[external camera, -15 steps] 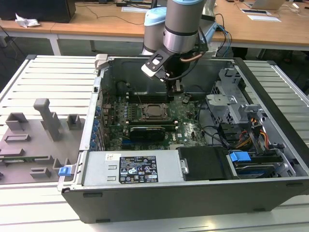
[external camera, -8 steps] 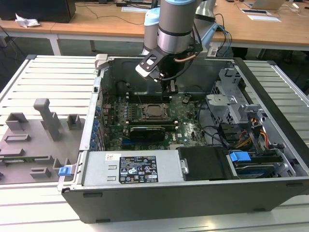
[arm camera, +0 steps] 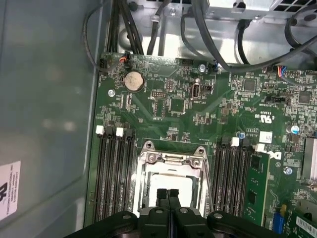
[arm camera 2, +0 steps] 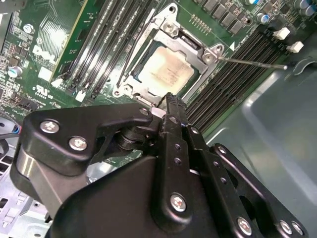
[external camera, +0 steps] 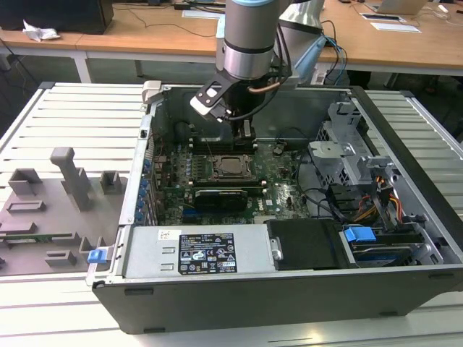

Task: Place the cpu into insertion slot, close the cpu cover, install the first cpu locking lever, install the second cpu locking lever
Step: 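Close the cpu cover, then install the first cpu locking lever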

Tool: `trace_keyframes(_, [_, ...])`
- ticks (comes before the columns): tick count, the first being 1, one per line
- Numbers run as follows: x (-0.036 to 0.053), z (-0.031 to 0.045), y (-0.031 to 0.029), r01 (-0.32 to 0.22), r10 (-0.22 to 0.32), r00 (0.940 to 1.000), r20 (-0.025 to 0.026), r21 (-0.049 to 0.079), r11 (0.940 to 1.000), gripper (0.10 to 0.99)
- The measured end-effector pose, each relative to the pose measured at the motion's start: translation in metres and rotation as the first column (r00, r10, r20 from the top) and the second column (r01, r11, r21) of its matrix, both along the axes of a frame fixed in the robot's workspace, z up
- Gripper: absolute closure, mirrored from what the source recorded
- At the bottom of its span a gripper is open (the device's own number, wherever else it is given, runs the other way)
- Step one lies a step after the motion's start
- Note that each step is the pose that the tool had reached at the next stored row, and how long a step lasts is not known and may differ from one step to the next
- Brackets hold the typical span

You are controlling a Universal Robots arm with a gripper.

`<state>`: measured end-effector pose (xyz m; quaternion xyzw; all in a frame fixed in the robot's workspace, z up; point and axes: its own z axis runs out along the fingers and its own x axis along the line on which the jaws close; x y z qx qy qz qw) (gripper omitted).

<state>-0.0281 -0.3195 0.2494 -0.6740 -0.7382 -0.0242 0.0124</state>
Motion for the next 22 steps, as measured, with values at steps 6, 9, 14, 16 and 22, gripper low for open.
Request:
trace_keyframes(6, [-0.0052, 0.0, 0.0, 0.0, 0.0, 1.0, 0.0, 0.0, 1.0, 0.98])
trace_keyframes(9, [-0.0052, 0.0008, -0.0001, 0.0, 0.0, 1.0, -0.0002, 0.0, 1.0, 0.98])
trace_keyframes(14, [-0.0052, 0.0211, 0.0, 0.0, 0.0, 1.0, -0.0002, 0.0, 1.0, 0.98])
trace_keyframes(16, [-0.0051, 0.0221, 0.0, -0.033, 0.033, 0.9994, 0.0, 0.0, 0.9994, 0.98])
trace_keyframes(22, [-0.0052, 0.0219, 0.0, -0.285, 0.285, 0.9584, -0.0002, 0.0, 0.9584, 0.98])
